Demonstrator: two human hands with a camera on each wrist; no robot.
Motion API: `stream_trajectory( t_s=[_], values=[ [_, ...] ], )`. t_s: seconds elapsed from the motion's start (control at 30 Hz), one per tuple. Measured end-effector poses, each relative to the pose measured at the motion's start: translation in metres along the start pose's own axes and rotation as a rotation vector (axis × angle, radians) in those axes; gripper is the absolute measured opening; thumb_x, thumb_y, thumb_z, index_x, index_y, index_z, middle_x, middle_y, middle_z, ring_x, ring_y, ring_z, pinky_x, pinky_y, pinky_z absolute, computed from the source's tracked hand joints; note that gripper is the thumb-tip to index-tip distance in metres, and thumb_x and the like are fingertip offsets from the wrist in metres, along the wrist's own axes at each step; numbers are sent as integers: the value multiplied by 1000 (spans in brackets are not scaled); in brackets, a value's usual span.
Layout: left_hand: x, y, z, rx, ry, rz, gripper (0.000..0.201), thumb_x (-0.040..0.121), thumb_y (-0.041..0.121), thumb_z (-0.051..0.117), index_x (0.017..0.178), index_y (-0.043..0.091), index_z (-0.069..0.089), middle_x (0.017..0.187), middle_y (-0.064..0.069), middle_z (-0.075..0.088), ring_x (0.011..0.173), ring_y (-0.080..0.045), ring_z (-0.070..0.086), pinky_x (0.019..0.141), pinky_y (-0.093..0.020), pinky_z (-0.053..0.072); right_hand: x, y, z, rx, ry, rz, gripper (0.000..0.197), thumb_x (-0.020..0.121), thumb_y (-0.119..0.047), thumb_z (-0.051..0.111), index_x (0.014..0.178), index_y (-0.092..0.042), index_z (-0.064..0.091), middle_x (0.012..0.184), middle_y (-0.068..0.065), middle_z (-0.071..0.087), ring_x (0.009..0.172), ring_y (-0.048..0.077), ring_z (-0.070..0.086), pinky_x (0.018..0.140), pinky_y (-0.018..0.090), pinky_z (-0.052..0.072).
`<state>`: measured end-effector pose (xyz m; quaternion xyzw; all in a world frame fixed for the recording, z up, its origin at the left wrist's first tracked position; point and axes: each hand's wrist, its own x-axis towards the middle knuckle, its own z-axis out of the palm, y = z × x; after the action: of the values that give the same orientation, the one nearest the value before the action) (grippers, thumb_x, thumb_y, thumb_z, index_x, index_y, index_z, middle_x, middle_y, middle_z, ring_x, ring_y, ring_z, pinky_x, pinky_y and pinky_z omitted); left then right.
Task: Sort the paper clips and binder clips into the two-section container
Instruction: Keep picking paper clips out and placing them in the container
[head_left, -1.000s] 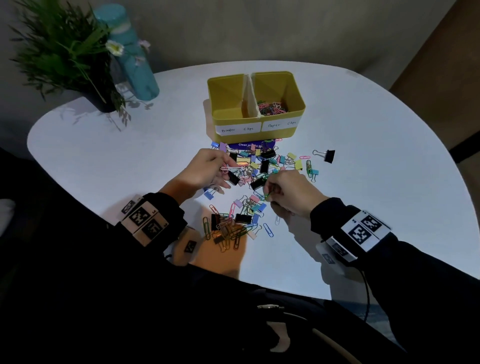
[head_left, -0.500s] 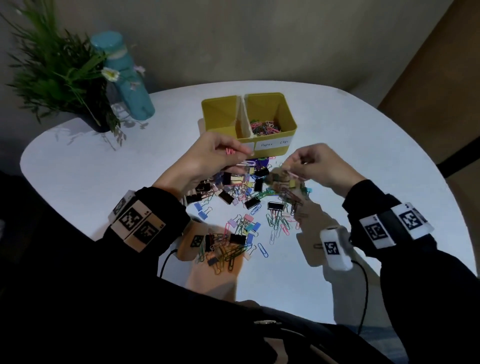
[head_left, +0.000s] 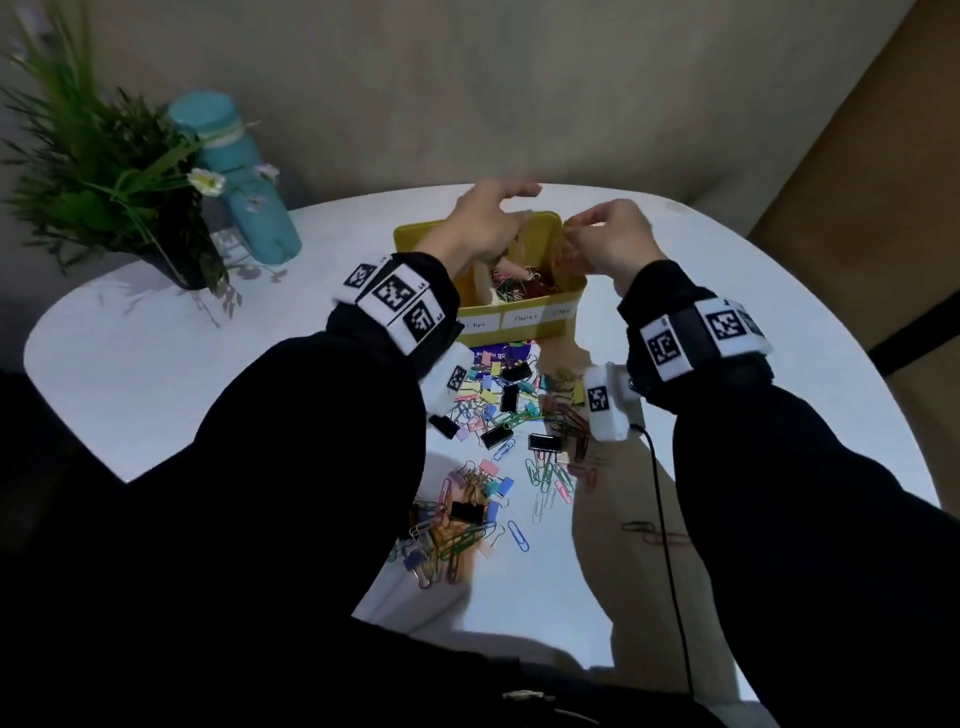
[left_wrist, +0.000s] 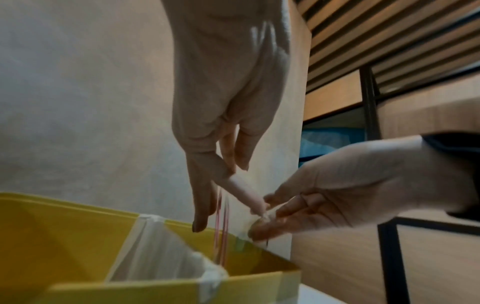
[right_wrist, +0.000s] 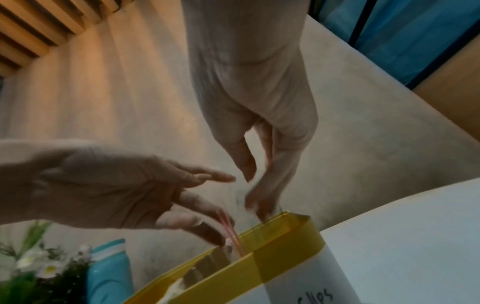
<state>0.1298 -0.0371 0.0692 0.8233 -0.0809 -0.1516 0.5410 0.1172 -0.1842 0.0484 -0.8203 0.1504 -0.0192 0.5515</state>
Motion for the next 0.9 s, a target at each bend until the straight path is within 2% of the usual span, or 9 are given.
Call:
stream_trajectory(
  t_s=[0.1, 0.3, 0.4, 0.53, 0.6, 0.67, 0.73, 0.8, 0.9],
  values=[
    [1, -6, 0, -6, 14, 9, 35, 100, 11, 44, 133, 18, 52, 143, -11, 38, 114, -30, 53, 57, -30, 60, 0, -3, 0, -26, -105, 49, 22, 93, 0, 47, 112, 6, 57, 93, 20, 64, 64, 24, 65, 48, 26, 54],
    [-44, -21, -18, 33, 51, 109, 15, 98, 15, 51, 104, 7, 62, 88, -12, 68, 73, -18, 69, 43, -18, 48, -27, 7, -34, -7, -89, -2, 18, 90, -6, 54, 104, -8, 65, 92, 8, 72, 78, 18, 72, 54, 24, 54],
    [-76, -45, -24, 143, -66, 39, 17, 93, 12, 58, 101, -1, 65, 82, -12, 70, 65, -14, 69, 60, -27, 58, -50, 36, -48, -158, -170, 48, 15, 93, -14, 56, 94, -11, 70, 82, 3, 73, 73, 12, 71, 52, 19, 48],
    [-98, -79, -13, 390, -149, -24, 7, 89, 5, 63, 90, 1, 69, 81, -10, 71, 58, -3, 66, 56, -19, 56, -75, 76, -38, -378, -354, 98, 9, 87, -14, 68, 79, -13, 71, 72, 1, 73, 68, 11, 70, 53, 18, 50],
    [-99, -94, -5, 519, -166, -17, 8, 84, -1, 65, 87, 2, 72, 85, -9, 72, 70, -11, 68, 68, -29, 59, -88, 83, -24, -482, -473, -16, 7, 82, -11, 72, 81, -18, 74, 79, 0, 74, 72, 11, 67, 61, 17, 50],
    [-97, -105, 4, 609, -212, -25, 11, 78, 3, 72, 89, 5, 72, 84, -5, 70, 78, -19, 68, 70, -36, 57, -101, 85, -10, -553, -551, -125, 9, 78, -13, 77, 83, -20, 77, 83, -2, 74, 77, 9, 66, 75, 19, 52],
    [-95, -112, 12, 754, -218, -10, 31, 71, 20, 82, 96, 12, 67, 88, 2, 64, 83, -20, 62, 60, -30, 44, -109, 86, -3, -700, -540, -116, 12, 69, -22, 84, 78, -19, 77, 77, -4, 72, 77, 12, 67, 81, 30, 55],
    [-94, -119, 17, 895, -196, 51, 42, 68, 29, 84, 102, 18, 62, 93, 6, 55, 87, -17, 51, 62, -29, 34, -116, 87, -2, -932, -484, -45, 36, 54, -41, 90, 72, -15, 75, 71, 0, 68, 72, 19, 66, 74, 34, 58],
    [-94, -125, 23, 934, -146, 129, 27, 75, 28, 79, 91, 16, 62, 77, 9, 51, 81, -17, 50, 59, -29, 30, -131, 92, 3, -1044, -405, -1, 64, 48, -65, 83, 56, -9, 53, 56, 2, 53, 58, 21, 53, 55, 29, 45]
  ],
)
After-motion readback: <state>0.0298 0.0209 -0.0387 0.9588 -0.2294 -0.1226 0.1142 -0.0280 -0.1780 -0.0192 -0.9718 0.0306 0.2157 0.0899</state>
